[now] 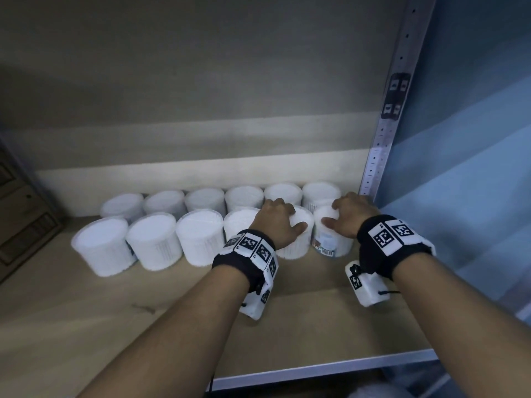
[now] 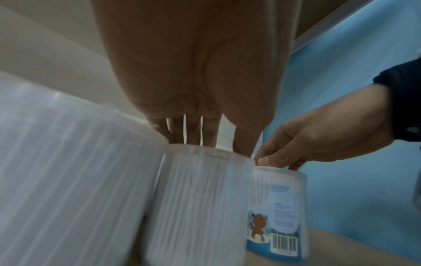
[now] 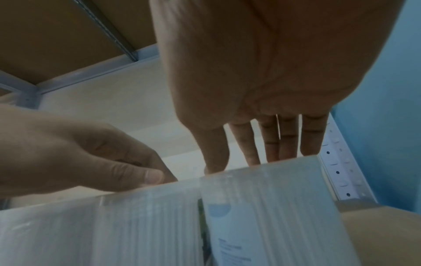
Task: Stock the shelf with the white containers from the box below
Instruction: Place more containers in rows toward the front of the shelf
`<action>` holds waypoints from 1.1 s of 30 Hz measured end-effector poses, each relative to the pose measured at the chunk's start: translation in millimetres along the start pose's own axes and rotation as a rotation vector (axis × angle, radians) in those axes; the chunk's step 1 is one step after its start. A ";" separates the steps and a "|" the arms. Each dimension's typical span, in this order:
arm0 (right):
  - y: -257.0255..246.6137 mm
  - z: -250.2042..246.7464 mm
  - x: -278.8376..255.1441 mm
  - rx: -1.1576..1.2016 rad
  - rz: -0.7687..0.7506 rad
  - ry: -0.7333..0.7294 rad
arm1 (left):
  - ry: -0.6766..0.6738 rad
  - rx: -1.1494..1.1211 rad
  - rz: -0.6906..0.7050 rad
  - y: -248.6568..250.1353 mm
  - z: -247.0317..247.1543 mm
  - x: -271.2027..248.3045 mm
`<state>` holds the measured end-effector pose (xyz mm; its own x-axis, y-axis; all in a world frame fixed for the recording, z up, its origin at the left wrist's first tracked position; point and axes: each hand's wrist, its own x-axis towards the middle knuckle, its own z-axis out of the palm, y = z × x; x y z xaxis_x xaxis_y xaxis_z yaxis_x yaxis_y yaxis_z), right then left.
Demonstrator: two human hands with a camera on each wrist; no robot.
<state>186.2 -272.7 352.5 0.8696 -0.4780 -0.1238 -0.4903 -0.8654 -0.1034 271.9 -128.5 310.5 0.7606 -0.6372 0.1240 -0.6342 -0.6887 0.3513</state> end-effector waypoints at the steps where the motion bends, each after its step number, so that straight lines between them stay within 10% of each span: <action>1: -0.2 -0.1 0.6 0.001 -0.002 0.001 | -0.001 0.003 0.002 0.1 0.1 0.4; 33: 4.4 -3.0 5.8 -0.051 -0.056 -0.022 | 0.005 0.006 0.008 0.5 0.6 -0.2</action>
<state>189.2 -279.7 354.2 0.8937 -0.4259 -0.1411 -0.4371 -0.8973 -0.0606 271.4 -128.9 310.0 0.7560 -0.6412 0.1316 -0.6413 -0.6854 0.3449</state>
